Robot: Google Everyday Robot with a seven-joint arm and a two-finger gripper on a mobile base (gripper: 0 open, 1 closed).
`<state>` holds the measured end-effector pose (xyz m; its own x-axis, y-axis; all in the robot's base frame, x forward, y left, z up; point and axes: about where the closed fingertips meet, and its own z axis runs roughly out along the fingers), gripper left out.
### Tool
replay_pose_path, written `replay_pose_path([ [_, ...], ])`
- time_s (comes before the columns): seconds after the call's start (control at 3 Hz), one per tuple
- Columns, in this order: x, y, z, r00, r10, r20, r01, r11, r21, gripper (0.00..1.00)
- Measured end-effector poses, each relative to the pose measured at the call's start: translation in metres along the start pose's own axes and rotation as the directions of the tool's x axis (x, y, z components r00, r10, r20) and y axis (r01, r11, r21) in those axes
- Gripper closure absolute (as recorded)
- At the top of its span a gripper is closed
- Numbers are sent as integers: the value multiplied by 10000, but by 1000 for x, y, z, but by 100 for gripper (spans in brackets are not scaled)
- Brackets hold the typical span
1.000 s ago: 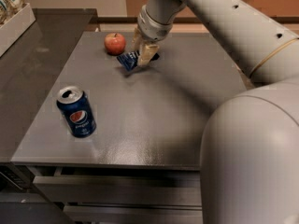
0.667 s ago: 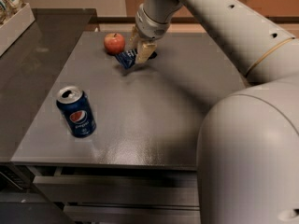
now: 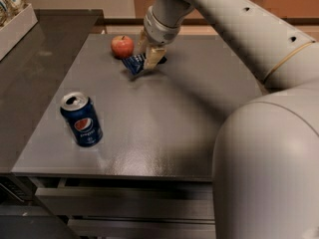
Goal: Move rxbar blueberry near apple
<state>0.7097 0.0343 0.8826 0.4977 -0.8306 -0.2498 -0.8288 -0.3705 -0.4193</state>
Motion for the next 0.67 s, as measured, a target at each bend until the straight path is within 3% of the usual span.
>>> replay_pose_path([
  [0.67,20,-8,-5,9971,-322,-693,355,9983,473,100],
])
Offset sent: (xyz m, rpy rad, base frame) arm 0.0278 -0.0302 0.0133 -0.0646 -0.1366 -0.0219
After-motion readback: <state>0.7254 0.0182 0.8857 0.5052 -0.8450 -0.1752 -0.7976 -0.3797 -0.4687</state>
